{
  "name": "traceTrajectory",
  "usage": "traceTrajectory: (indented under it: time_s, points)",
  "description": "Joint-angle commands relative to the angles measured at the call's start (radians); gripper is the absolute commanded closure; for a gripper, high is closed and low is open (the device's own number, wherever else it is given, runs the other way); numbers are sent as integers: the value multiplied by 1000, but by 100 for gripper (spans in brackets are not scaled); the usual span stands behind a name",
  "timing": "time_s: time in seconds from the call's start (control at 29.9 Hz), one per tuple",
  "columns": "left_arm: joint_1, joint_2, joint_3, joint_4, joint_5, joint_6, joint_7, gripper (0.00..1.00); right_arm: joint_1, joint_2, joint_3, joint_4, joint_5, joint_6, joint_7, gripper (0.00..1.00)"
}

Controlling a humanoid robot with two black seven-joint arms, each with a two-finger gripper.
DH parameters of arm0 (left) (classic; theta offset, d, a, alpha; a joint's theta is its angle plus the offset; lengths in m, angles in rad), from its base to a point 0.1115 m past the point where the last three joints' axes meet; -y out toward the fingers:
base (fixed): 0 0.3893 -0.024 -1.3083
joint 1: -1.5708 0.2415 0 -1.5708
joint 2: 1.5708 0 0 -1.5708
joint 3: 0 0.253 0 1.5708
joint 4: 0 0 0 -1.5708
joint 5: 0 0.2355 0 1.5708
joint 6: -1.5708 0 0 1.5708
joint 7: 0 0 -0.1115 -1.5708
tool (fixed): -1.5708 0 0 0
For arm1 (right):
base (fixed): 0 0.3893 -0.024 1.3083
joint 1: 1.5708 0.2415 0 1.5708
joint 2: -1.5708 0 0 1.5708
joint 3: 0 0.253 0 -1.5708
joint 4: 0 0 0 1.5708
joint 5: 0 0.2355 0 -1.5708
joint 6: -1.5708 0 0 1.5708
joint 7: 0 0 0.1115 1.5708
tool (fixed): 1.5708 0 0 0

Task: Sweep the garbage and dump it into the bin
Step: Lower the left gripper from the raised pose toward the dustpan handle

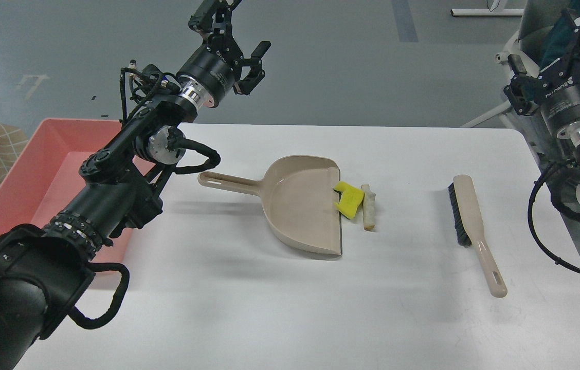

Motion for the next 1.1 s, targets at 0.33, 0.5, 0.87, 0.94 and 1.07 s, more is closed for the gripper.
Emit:
traceTrajectory:
  time_s: [0.33, 0.5, 0.87, 0.94, 1.07]
  points:
    - [8, 20, 3, 0, 3, 60, 6, 2, -4, -10, 0, -11, -1, -8, -5, 0]
    - [11, 14, 10, 0, 6, 62, -3, 2, -3, -1, 0, -27, -1, -6, -3, 0]
    - [13, -17, 32, 0, 6, 62, -14, 2, -1, 1, 0, -19, -3, -8, 3, 0]
    - [13, -18, 32, 0, 8, 63, -14, 2, -3, 1, 0, -21, -1, -13, 3, 0]
    - [13, -18, 44, 0, 9, 65, -14, 2, -3, 4, 0, -21, -1, -13, 4, 0]
